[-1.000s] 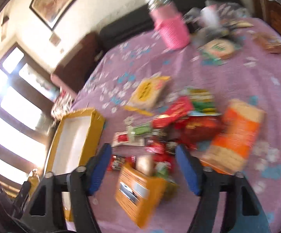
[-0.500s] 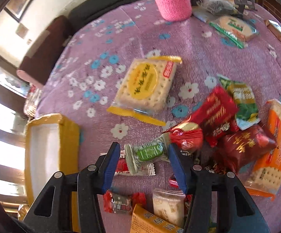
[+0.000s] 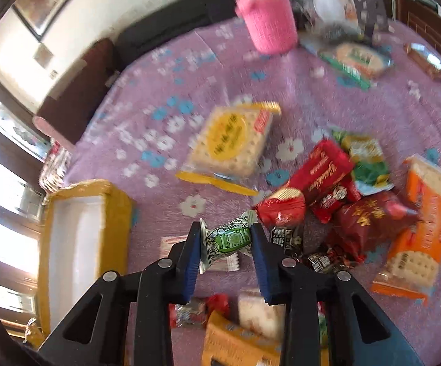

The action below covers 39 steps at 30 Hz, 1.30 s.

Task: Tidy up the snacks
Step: 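Carry the yellow bag into the tray with the left gripper while the right gripper grasps a green-wrapped sweet, then open the left gripper over the tray while the right gripper drops the green sweet there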

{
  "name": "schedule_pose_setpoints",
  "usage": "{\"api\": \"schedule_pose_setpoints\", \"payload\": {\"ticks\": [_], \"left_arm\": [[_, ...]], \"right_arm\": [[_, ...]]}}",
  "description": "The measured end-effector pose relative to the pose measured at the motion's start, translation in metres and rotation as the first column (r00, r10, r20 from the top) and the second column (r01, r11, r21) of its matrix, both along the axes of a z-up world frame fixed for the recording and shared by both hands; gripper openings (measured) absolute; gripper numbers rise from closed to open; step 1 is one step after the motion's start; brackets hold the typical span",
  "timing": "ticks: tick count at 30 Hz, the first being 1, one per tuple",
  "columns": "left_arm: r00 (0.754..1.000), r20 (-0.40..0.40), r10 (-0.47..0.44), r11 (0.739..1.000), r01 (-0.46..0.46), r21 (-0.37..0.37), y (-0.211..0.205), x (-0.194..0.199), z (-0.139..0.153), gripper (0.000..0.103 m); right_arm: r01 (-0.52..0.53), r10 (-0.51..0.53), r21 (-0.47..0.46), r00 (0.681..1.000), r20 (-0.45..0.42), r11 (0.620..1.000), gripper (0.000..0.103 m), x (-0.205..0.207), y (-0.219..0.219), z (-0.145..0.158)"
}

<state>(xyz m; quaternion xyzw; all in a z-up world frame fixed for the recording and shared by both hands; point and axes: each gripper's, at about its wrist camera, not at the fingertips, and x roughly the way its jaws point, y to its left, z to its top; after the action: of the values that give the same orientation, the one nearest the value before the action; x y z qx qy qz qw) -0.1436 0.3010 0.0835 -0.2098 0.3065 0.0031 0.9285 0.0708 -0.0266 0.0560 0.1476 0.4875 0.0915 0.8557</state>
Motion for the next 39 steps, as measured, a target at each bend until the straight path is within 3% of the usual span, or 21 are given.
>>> {"api": "schedule_pose_setpoints", "payload": {"ticks": [2,6,10,15,24,30,34,39], "left_arm": [[1.000,-0.012,0.014,1.000,-0.014,0.014,0.001,0.000,0.000,0.042],[0.997,-0.042,0.066,0.994,-0.062,0.092,0.005,0.004,-0.003,0.042],[0.989,-0.089,0.116,0.979,-0.098,0.181,0.016,0.013,-0.014,0.042],[0.981,-0.150,0.123,0.981,-0.098,0.166,0.032,0.022,-0.029,0.042],[0.983,-0.117,0.144,0.988,-0.136,0.078,0.048,0.009,-0.017,0.047],[0.984,-0.085,0.156,0.986,-0.151,0.066,0.038,-0.005,-0.002,0.057],[0.991,-0.065,0.114,0.992,-0.110,0.057,0.020,-0.010,0.011,0.057],[0.999,-0.028,0.021,0.997,-0.019,0.070,-0.016,-0.015,0.025,0.065]], "right_arm": [[-0.071,0.069,0.027,0.996,0.058,0.997,0.032,-0.021,0.011,0.023],[-0.228,0.220,0.084,0.971,0.097,0.970,0.032,-0.048,0.046,0.042],[-0.418,0.411,0.099,0.908,0.087,0.903,0.032,-0.079,0.100,0.036],[-0.550,0.549,0.085,0.835,0.040,0.831,0.032,-0.106,0.157,0.007],[-0.618,0.618,0.046,0.786,0.011,0.785,0.040,-0.131,0.196,-0.009],[-0.597,0.591,0.063,0.801,0.091,0.799,0.043,-0.141,0.170,0.016],[-0.519,0.503,0.051,0.845,0.181,0.853,0.043,-0.153,0.113,0.038],[-0.347,0.331,0.032,0.915,0.229,0.937,0.058,-0.144,0.025,0.051]]}}
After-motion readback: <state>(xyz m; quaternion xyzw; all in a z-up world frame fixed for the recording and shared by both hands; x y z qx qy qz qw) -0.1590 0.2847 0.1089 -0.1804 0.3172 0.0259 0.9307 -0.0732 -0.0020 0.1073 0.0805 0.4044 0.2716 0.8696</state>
